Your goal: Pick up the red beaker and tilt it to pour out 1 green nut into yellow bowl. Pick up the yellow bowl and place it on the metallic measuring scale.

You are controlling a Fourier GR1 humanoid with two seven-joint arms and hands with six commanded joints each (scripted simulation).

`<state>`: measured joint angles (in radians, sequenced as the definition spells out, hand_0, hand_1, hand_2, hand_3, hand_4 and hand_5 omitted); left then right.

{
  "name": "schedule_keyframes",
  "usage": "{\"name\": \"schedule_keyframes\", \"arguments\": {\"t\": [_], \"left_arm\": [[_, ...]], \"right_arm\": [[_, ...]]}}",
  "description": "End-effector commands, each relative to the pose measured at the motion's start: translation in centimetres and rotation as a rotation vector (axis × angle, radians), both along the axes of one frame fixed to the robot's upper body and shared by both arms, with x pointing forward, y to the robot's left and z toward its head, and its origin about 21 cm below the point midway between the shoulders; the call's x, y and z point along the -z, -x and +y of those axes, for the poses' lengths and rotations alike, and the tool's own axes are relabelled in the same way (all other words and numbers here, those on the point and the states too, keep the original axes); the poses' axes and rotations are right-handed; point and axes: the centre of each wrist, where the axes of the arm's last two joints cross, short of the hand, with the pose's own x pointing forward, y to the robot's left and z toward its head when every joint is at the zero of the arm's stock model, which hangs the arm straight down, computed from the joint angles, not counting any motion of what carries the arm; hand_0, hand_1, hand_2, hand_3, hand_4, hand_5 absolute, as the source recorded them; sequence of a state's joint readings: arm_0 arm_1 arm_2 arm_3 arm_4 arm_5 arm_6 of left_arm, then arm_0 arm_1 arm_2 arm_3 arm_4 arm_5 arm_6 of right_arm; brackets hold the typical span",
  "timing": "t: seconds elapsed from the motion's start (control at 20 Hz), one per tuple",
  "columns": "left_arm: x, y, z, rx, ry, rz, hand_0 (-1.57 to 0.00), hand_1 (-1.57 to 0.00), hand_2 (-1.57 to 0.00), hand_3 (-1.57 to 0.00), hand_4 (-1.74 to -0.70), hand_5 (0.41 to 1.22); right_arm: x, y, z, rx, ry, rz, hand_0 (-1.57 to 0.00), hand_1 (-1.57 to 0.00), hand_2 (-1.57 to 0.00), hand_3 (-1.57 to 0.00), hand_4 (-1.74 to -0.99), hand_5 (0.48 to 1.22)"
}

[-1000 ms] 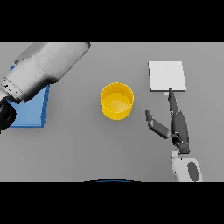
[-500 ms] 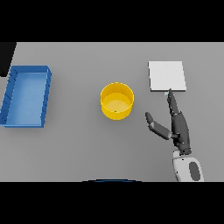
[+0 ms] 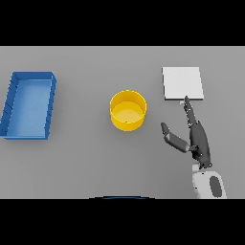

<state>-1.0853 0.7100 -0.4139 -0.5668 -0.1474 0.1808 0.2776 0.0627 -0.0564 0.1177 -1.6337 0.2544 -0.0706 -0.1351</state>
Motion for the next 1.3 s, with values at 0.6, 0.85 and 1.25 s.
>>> {"name": "schedule_keyframes", "arguments": {"t": [0.6,0.85,1.25], "left_arm": [[10.6,8.6,0.1,-0.18,0.189,0.091,-1.57,-1.57,-1.57,-1.53,-1.74,1.166],[10.7,9.3,0.1,-0.176,0.151,0.178,-1.57,-1.57,-1.57,-1.5,-1.53,0.865],[9.9,10.6,0.8,-0.023,0.177,0.387,-0.38,-0.31,-0.31,-0.3,-0.85,0.698]], "right_arm": [[-0.2,-0.1,0.1,-0.014,0.024,0.011,0.0,0.0,0.0,0.0,-1.214,0.666],[0.2,0.6,0.2,-0.014,0.023,0.006,0.0,0.0,0.0,0.0,-1.197,0.664],[0.0,0.7,0.4,-0.008,0.008,0.004,0.0,0.0,0.0,0.0,-1.187,0.667]]}}
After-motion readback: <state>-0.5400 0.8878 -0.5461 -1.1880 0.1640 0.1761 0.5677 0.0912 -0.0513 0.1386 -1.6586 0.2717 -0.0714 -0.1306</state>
